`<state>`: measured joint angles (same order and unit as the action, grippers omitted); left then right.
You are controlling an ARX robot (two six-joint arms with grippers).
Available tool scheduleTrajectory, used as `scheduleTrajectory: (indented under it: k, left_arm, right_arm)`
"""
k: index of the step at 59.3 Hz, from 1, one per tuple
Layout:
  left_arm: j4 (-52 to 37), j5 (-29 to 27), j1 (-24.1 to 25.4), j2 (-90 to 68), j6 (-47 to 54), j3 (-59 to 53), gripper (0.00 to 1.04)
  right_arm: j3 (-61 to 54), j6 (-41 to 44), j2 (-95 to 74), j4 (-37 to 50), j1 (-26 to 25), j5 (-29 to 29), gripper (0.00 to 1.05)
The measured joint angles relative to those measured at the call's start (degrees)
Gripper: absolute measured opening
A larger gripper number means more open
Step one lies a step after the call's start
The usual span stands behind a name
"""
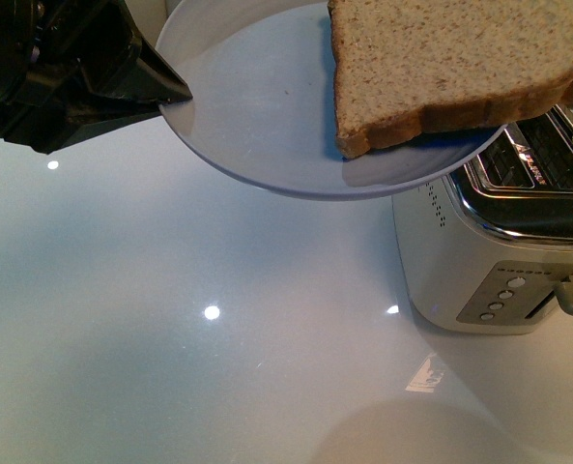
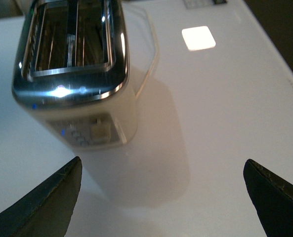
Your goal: Left arm holds plate, right arm toasts bread
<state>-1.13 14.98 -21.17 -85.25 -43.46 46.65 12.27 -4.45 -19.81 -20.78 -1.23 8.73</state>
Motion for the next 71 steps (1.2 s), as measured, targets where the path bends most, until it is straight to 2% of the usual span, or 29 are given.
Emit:
scheduleTrajectory:
  k: [5, 10, 21, 29, 40, 53, 60, 71]
  left_arm:
    - [0.00, 0.17, 0.00, 0.02, 0.00, 0.00, 0.03]
    - [0.00, 0.15, 0.00, 0.02, -0.02, 0.00, 0.03]
    - [0.00, 0.11, 0.00, 0.02, -0.13, 0.00, 0.03]
    - [0.00, 0.15, 0.00, 0.02, -0.15, 0.00, 0.03]
    - [0.00, 0.09, 0.00, 0.02, -0.15, 0.00, 0.03]
    - [0.00, 0.11, 0.00, 0.02, -0.15, 0.00, 0.03]
    - [0.00, 0.09, 0.00, 0.02, -0.17, 0.00, 0.03]
    - [0.00, 0.09, 0.00, 0.02, -0.17, 0.00, 0.03]
  right_arm:
    - [3.74, -4.79, -4.98, 4.63, 0.57, 1.60, 0.96]
    - [7.54, -11.56, -11.06, 9.38, 3.85, 4.17, 0.96]
    - [14.84, -32.96, -28.83, 26.05, 19.82, 8.92, 0.96]
    - [17.51, -39.32, -39.47, 31.61, 26.38, 10.45, 0.96]
    - [19.21, -43.45, -45.44, 33.46, 29.64, 11.72, 0.96]
    - [20.37, -45.81, -47.47, 33.44, 29.75, 10.75, 0.96]
    - [20.98, -46.64, -48.94, 33.48, 30.18, 10.69, 0.80]
    - [21.81, -47.45, -49.64, 33.59, 30.88, 10.34, 0.45]
